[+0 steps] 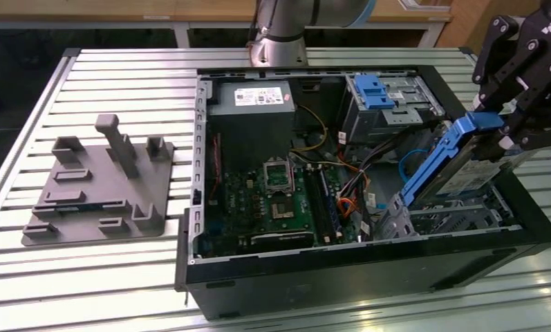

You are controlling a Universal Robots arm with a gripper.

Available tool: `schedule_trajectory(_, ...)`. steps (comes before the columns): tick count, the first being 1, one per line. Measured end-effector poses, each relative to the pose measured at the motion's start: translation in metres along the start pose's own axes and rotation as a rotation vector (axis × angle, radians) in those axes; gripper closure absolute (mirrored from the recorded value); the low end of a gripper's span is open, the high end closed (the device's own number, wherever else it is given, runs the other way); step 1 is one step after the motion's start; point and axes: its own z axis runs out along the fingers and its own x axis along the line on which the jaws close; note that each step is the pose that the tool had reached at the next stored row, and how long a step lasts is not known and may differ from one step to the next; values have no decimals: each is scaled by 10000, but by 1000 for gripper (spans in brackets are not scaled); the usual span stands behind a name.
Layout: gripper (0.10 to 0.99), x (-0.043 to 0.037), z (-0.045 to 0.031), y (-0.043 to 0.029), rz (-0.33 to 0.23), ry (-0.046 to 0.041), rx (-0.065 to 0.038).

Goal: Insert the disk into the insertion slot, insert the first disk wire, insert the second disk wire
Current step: 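Insert the disk into the insertion slot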

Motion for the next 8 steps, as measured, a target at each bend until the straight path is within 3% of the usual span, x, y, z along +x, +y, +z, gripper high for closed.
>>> schedule_trajectory(2,722,-4,-38,-3,10,44,-56)
schedule_trajectory(5,722,-5,-45,-28,49,83,-231)
schedule_trajectory(8,722,-5,-47,-58,77,90,-331)
